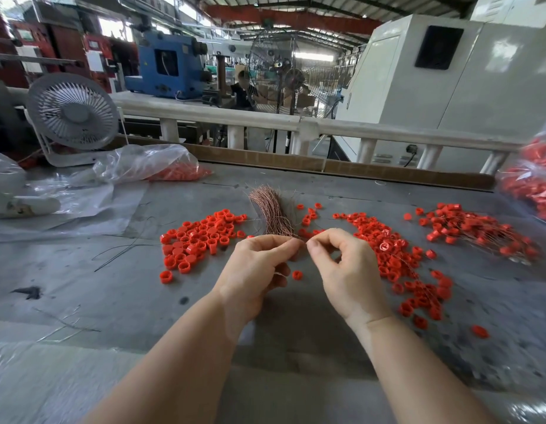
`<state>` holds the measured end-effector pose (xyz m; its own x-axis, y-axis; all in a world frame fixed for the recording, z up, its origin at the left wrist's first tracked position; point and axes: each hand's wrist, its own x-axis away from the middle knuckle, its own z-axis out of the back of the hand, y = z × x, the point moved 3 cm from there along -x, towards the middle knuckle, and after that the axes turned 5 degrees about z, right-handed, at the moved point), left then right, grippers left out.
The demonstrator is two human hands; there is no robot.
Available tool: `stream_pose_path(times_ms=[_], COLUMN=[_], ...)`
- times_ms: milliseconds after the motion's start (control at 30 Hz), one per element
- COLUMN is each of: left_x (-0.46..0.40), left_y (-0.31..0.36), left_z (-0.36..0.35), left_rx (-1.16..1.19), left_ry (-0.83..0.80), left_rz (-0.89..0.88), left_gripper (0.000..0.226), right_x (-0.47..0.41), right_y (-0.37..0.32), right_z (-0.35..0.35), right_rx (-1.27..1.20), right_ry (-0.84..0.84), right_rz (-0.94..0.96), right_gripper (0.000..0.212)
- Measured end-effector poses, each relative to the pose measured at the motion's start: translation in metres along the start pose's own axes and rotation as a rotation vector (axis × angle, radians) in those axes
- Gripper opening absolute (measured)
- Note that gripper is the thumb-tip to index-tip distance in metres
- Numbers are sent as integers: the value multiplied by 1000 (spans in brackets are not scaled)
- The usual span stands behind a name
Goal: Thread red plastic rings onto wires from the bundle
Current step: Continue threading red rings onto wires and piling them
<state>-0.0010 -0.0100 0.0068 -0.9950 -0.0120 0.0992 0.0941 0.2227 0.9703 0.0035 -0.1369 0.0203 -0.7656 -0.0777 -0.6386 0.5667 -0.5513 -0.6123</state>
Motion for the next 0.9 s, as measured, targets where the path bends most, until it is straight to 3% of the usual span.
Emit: stream_pose_path(times_ms=[167,300,533,900], left_x=[3,7,4,4], left_y=[-2,-3,-1,3], left_z=[-6,-11,-7,-5], left_rx=[-250,-368,-224,-36], left_ry=[-101,-184,-64,-74], left_rz=[-65,-118,-76,5], left_gripper=[20,19,19,20], right_x=[-3,-2,-5,-5], right_y=[10,6,12,9], right_z=[-1,-4,2,5], right_rx=[-339,-603,-714,-849], right_ry=[-32,-121,19,82], right_rz=[-293,-381,-470,-453], right_gripper=[21,17,19,19])
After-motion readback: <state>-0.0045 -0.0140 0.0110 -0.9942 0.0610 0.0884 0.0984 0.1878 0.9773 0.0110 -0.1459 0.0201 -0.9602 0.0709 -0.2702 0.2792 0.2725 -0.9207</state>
